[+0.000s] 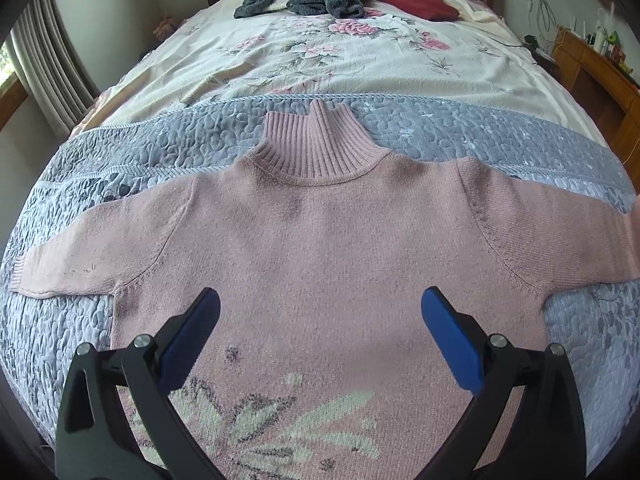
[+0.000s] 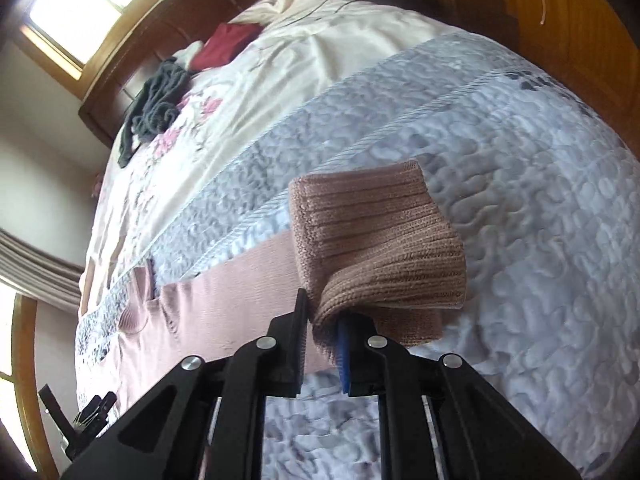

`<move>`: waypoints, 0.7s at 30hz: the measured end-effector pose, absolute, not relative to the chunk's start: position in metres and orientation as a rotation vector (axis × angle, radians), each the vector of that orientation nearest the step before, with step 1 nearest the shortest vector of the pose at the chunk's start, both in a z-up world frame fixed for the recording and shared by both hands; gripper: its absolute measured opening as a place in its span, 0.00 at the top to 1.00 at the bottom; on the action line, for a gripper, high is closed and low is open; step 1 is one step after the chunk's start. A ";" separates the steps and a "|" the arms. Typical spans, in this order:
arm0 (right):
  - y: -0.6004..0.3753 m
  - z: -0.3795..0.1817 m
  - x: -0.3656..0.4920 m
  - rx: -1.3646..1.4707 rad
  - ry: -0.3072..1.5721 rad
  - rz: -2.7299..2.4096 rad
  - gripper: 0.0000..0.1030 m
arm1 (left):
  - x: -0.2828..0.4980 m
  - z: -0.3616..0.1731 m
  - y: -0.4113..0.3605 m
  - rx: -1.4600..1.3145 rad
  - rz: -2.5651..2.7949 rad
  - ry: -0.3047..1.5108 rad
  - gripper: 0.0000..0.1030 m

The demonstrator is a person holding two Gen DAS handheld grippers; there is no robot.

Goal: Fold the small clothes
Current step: 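Carry the cuff with the right tool across the sweater body toward the other sleeve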

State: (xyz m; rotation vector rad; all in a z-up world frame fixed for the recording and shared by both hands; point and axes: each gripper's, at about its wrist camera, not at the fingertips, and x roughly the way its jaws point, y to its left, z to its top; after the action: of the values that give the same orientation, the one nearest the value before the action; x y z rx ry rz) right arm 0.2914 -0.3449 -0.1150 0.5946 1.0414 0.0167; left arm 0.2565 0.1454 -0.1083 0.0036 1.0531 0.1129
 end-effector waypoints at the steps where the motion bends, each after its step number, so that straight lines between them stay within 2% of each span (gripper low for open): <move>1: -0.329 -0.114 0.292 0.587 1.044 0.043 0.88 | 0.255 -0.109 0.150 -0.004 0.114 1.057 0.03; 14: -0.127 -0.126 0.306 0.500 1.098 0.394 0.88 | 0.246 -0.116 0.191 -0.081 0.110 1.093 0.03; 21: -0.082 -0.165 0.305 0.369 1.210 0.362 0.87 | 0.247 -0.118 0.199 -0.100 0.098 1.112 0.03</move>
State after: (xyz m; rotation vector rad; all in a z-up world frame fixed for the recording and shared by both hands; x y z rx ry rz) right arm 0.3047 -0.0824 -0.1648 0.3686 1.2100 0.3623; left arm 0.2472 0.1991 -0.1178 -0.1001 1.1120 0.0980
